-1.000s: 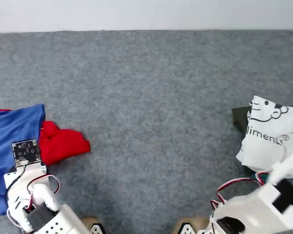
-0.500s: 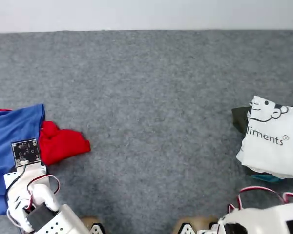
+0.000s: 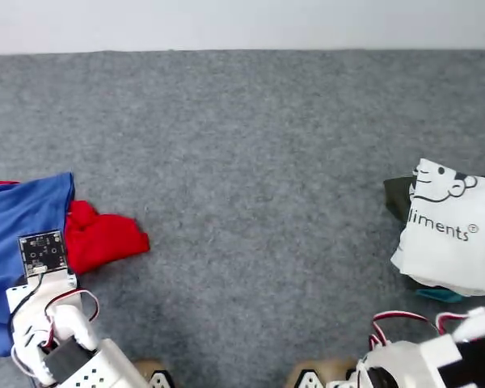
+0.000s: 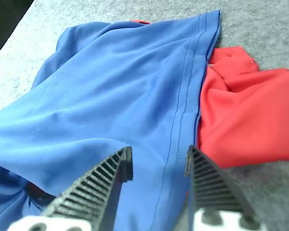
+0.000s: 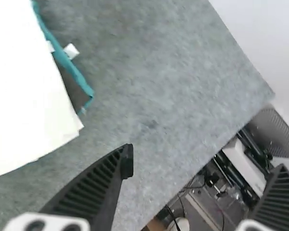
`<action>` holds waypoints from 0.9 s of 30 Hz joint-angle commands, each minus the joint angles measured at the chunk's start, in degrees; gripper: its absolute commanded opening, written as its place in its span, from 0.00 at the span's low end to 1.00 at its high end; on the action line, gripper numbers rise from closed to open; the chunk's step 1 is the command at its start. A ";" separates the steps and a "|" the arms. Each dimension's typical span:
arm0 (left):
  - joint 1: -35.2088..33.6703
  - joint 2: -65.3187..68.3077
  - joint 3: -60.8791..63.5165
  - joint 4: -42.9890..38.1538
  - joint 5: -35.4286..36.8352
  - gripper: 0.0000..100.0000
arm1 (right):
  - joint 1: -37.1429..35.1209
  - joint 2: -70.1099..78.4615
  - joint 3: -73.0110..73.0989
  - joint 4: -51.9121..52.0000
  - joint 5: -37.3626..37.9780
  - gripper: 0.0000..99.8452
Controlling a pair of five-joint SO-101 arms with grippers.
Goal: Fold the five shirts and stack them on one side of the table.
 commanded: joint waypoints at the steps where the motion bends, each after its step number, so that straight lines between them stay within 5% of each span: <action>1: -0.26 -0.70 -0.92 -1.23 -0.35 0.19 | -3.65 -3.65 -0.18 -0.22 -0.53 0.42; 7: -0.18 -0.70 -0.92 -1.14 -0.44 0.19 | -15.25 -3.74 -0.18 3.47 -0.62 0.33; 15: 0.70 -0.62 -6.55 2.46 -0.18 0.19 | -40.22 -3.91 -0.18 6.64 -0.62 0.00; 19: 5.89 -0.53 -10.59 11.34 4.57 0.19 | -50.51 -3.82 1.32 6.73 -6.51 0.02; 27: 12.92 -0.44 -11.74 12.04 7.82 0.19 | -66.51 -3.82 10.90 6.73 -13.80 0.01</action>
